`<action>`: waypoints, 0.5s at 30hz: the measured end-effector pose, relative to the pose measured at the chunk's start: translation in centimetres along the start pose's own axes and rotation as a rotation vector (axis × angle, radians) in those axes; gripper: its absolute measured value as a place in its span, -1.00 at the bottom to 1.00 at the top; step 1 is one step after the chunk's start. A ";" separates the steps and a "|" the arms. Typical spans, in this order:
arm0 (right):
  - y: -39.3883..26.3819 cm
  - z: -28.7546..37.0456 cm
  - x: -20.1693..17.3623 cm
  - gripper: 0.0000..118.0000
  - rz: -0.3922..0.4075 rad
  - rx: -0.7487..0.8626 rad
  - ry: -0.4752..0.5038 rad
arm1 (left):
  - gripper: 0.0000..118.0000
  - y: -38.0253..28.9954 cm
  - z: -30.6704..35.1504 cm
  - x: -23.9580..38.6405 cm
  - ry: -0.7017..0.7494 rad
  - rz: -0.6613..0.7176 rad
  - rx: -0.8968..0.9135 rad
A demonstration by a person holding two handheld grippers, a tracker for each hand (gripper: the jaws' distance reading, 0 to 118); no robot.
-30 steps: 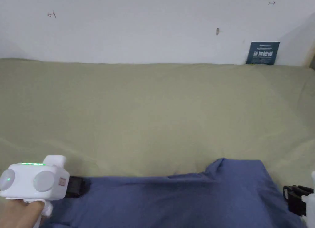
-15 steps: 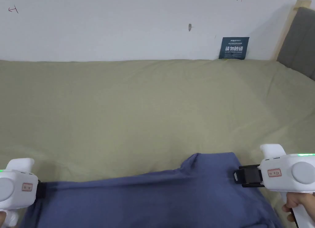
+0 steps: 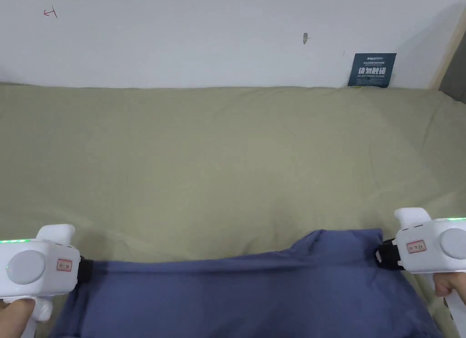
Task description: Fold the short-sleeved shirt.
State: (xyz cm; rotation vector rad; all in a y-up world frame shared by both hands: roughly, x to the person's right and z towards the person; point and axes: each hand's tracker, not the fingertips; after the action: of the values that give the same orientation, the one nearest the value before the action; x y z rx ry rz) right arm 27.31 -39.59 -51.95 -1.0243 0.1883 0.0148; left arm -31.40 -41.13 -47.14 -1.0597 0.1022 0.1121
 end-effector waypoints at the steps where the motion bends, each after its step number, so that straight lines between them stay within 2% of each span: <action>1: 0.0 0.9 -0.3 -0.92 0.016 0.006 0.006 | -0.95 0.1 0.5 -0.2 -0.005 0.001 0.009; 3: 0.0 2.7 -0.5 -0.92 0.050 0.029 0.001 | -0.94 0.3 1.8 -0.7 -0.017 0.007 0.029; 8: -1.1 8.0 -0.6 -0.92 0.033 0.120 0.033 | -0.95 -1.3 7.0 -0.4 -0.046 0.012 0.095; 15: -5.8 14.7 0.0 -0.92 0.069 0.207 0.053 | -0.95 -6.2 13.9 -1.0 -0.080 -0.009 0.175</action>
State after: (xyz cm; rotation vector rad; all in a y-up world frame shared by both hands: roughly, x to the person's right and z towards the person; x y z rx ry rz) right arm 30.09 -30.14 -39.59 -0.8120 0.2679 0.0301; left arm -31.15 -32.03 -34.94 -0.8793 0.0335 0.1346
